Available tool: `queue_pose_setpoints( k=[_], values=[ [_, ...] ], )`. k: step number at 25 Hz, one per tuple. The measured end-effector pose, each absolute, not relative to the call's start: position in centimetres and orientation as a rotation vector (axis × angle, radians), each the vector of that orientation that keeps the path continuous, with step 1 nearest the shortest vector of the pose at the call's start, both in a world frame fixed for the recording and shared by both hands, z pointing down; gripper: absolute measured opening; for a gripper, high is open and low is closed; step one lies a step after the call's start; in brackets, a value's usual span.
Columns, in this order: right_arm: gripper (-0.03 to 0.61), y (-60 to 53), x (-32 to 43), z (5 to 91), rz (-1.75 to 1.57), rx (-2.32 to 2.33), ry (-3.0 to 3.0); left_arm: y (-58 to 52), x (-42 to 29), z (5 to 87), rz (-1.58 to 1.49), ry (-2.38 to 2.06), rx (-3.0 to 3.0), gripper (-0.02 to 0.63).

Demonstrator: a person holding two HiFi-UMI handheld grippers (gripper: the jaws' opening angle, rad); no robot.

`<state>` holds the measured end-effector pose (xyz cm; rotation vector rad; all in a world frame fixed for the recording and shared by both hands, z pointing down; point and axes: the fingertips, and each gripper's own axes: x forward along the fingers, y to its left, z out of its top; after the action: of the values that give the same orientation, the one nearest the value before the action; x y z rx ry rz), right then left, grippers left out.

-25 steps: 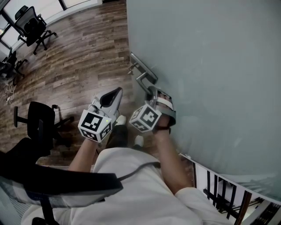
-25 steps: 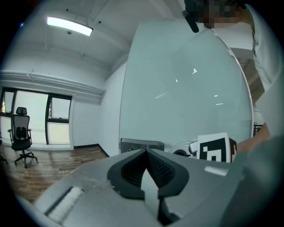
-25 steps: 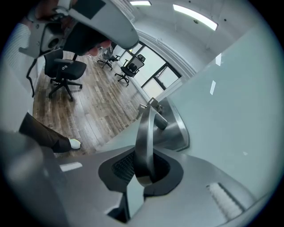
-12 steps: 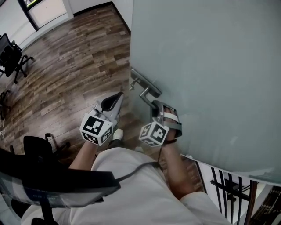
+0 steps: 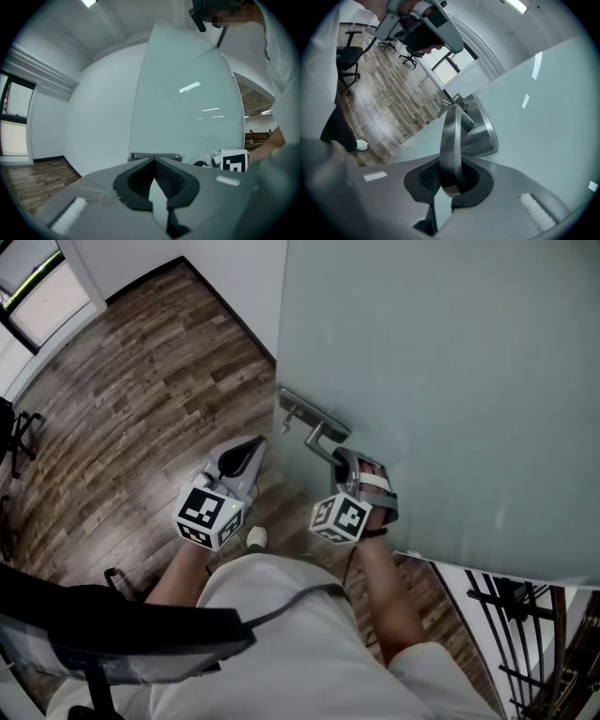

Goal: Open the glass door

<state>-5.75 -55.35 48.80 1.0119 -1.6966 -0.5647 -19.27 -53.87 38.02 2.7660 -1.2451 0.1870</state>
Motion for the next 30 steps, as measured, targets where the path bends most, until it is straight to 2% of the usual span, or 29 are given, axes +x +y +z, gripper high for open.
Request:
queue_pose_setpoints(
  k=[3,9,30],
  values=[
    [0.032,-53.6,-6.7,48.4,-0.563,1.056,-1.664,-52.2,-20.9,37.5,0.174,-1.173,2.815,0.0],
    [0.029,-60.5,-2.6,49.3,-0.529,1.069,-1.633,-58.6,-19.5,38.3,0.219,-1.119,2.827,0.0],
    [0.029,-67.3,1.9,49.7,-0.446,1.144,-1.571,-60.4,-18.6,39.5,0.291,-1.144,2.781,0.0]
  ],
)
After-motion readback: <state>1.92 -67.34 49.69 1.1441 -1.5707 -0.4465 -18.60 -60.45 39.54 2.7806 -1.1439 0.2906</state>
